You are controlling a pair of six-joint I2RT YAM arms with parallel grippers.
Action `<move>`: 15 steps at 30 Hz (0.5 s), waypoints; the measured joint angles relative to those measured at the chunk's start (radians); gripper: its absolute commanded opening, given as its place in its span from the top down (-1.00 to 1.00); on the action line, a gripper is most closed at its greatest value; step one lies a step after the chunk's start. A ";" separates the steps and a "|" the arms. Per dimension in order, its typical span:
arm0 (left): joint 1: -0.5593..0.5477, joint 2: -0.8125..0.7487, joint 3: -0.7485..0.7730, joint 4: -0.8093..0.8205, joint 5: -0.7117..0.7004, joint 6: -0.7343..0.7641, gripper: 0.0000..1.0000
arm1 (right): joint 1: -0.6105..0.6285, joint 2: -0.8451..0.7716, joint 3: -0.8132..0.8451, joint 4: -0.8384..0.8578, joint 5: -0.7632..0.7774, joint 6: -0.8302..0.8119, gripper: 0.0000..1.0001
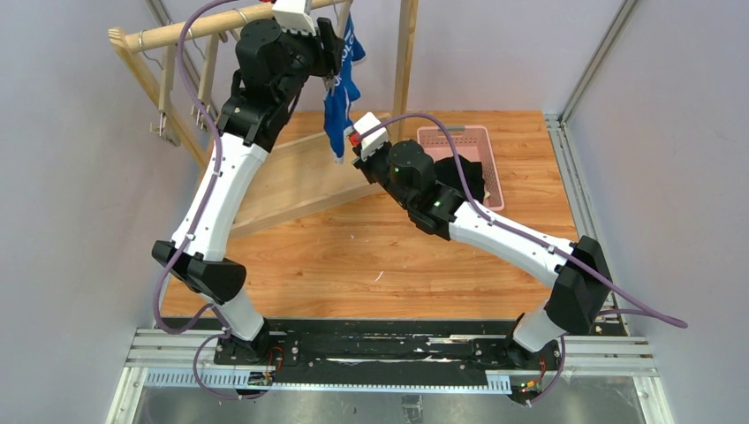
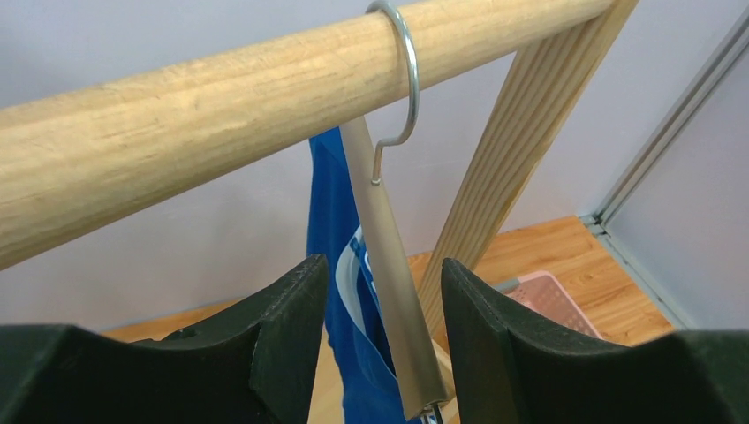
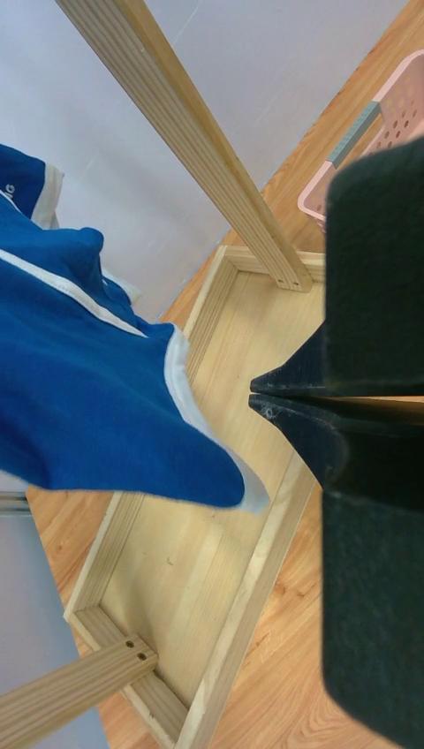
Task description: Remove the underwear clipped to the hanger
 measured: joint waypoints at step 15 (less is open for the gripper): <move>-0.001 0.071 0.049 -0.066 0.013 0.034 0.92 | 0.000 -0.001 -0.045 0.022 0.002 -0.003 0.98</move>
